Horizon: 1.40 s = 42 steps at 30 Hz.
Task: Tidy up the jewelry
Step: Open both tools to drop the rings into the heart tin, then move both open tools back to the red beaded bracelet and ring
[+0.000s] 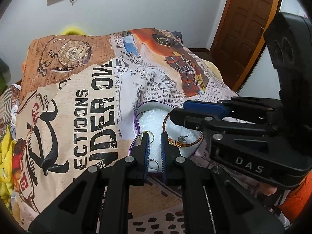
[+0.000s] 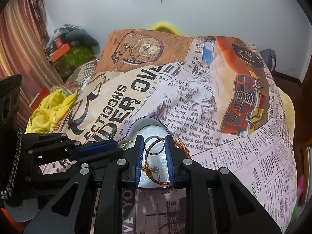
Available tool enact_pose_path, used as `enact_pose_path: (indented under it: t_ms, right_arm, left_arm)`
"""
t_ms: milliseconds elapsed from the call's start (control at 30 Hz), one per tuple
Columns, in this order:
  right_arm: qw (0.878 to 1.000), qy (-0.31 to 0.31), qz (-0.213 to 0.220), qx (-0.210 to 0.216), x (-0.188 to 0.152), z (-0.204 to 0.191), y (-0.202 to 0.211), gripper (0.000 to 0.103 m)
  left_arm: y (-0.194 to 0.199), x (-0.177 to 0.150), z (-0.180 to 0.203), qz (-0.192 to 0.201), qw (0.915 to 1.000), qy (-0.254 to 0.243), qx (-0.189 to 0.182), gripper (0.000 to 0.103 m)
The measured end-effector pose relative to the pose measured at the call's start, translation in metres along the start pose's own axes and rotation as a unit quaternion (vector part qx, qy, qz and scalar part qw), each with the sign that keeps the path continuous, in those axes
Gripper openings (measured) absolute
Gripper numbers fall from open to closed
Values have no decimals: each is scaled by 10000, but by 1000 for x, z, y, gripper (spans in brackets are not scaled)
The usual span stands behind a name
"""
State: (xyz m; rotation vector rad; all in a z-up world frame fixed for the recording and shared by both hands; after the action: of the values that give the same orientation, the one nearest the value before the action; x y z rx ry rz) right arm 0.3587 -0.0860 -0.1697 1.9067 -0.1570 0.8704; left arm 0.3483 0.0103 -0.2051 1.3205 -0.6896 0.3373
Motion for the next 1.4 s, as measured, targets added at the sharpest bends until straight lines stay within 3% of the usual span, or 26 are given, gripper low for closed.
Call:
enact_pose_path:
  t_ms: [367,600,733,967,1167,1400]
  right_arm:
    - [9991,357,63,-225,0,-12,13,20]
    - [9962,670,262,-489,-2,-27,35,21]
    - [9943,781,426,-587,-4,-37,53,29]
    - [9937,717,613,-607,-17,-46,79,32]
    - [9968,414,465,-493,-41,-45,84,32]
    - [9983,288,-89,-506,-80,-44,65,32]
  left_arm:
    - [12,-5,-6,-42,9999,158,7,12]
    - [45,-6,-8,171,9995,227,96,18]
    - [68,-9,-7,339,9990,257,151,30]
    - [103,-25,-4,456,9981,291,278,33]
    - [108,-53,-2,245,9986,338,328,35]
    - [99,-85,4,-95,9987,450,201,35]
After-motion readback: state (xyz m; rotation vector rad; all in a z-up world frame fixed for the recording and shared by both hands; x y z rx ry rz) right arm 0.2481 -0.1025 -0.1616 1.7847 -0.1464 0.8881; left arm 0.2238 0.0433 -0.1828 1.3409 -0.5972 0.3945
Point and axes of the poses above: each gripper's, at about its wrist camera, not at the fingertips, and y roughly against the way its jaws point, z to its right, x to its top, the point moved 2 cm from there along -y, roughly the way its jaws point, and after that the axes turned 4 degrees about -y, right-handed, at the moved point
